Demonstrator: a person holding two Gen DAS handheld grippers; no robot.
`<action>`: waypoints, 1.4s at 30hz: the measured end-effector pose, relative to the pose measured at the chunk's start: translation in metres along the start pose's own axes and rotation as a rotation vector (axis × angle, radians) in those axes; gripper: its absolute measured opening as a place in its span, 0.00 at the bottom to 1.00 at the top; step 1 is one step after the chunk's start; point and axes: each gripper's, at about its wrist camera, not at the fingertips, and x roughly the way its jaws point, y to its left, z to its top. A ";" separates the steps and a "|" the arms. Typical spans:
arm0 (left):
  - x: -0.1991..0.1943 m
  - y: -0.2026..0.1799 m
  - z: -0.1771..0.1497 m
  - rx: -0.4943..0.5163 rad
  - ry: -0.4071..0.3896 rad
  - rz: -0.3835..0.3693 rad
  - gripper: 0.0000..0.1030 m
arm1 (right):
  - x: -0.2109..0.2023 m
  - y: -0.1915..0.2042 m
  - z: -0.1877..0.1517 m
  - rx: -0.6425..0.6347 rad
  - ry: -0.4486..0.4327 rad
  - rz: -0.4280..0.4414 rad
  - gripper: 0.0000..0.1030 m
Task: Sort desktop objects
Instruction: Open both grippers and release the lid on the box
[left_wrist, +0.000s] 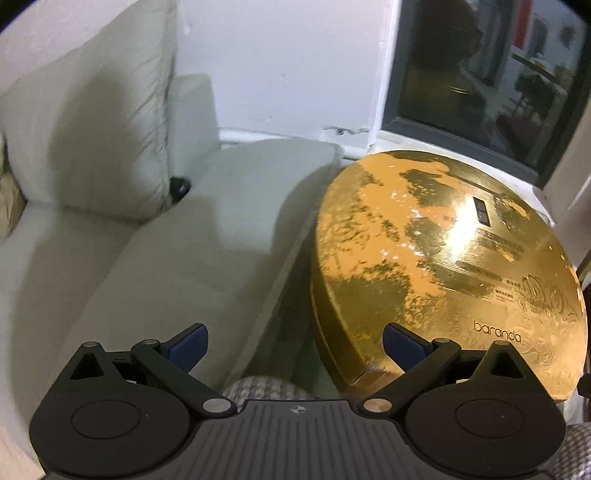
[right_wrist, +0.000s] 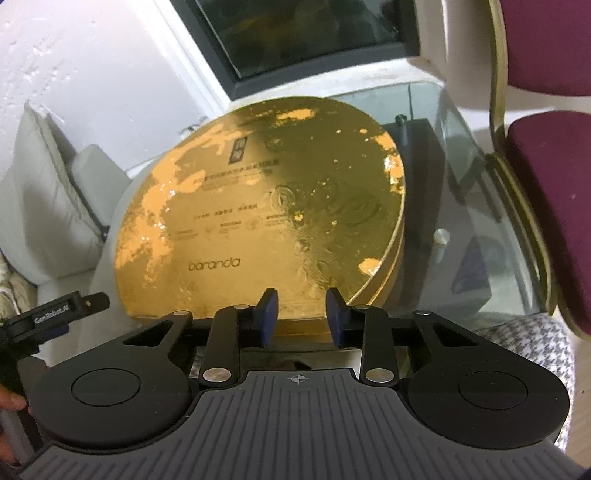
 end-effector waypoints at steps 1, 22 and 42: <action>0.002 -0.001 0.001 0.003 0.001 -0.002 0.98 | 0.003 0.001 0.001 0.001 0.009 0.001 0.33; 0.015 -0.010 0.003 0.067 0.055 0.064 0.96 | 0.014 -0.001 0.013 -0.028 0.026 -0.004 0.35; -0.039 -0.059 0.010 0.234 0.076 -0.009 0.99 | -0.006 0.009 0.014 -0.128 0.068 0.000 0.68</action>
